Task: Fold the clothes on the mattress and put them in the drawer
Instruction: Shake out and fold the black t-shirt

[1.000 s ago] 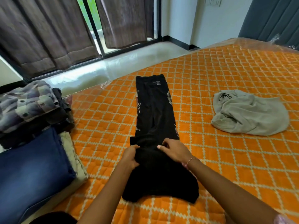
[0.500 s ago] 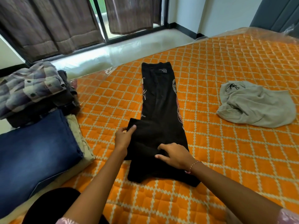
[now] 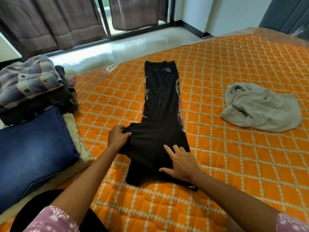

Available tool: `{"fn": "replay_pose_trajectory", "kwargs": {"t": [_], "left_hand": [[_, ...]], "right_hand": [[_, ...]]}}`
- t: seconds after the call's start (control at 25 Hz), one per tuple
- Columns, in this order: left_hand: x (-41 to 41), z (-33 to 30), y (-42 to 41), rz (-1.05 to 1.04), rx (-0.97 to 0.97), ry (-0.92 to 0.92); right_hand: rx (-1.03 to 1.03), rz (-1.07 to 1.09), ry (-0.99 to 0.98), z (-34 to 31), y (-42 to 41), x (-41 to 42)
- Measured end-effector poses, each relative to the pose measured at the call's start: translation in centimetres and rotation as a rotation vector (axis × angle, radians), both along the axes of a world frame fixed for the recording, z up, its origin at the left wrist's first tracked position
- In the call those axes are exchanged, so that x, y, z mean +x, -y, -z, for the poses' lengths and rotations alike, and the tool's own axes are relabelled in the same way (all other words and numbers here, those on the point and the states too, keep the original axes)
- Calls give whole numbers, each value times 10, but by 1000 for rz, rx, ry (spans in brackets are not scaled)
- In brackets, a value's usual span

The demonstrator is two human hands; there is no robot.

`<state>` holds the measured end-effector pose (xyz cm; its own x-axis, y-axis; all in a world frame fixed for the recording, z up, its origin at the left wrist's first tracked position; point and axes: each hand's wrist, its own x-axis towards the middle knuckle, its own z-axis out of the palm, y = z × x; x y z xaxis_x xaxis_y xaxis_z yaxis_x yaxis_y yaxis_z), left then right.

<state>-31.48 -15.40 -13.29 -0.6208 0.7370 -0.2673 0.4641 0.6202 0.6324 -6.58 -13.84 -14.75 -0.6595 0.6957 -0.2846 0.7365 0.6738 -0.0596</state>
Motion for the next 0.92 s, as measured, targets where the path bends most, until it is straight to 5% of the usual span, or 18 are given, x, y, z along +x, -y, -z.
{"fn": "replay_pose_trajectory", "kwargs": {"t": [0.12, 0.2, 0.32, 0.4, 0.52, 0.64, 0.76, 0.92], "left_hand": [[32, -16, 5, -87, 141, -129], [69, -27, 3, 146, 145, -237], [105, -40, -12, 695, -338, 118], [92, -43, -28, 575, -388, 422], [59, -31, -56, 140, -22, 376], [38, -21, -106, 63, 139, 213], [35, -5, -163, 154, 134, 89], [45, 17, -214, 71, 40, 208]], "right_hand": [[-247, 171, -279, -17, -16, -8], [-515, 606, -686, -23, -35, -22], [-1063, 1077, -885, -23, -60, -36], [-1145, 1076, -842, -21, -69, -38], [-743, 906, -582, -8, -86, -34], [-247, 693, -274, -21, -107, -41], [-175, 658, -428, -28, -151, -57], [-145, 557, -597, -21, -231, -91]]}}
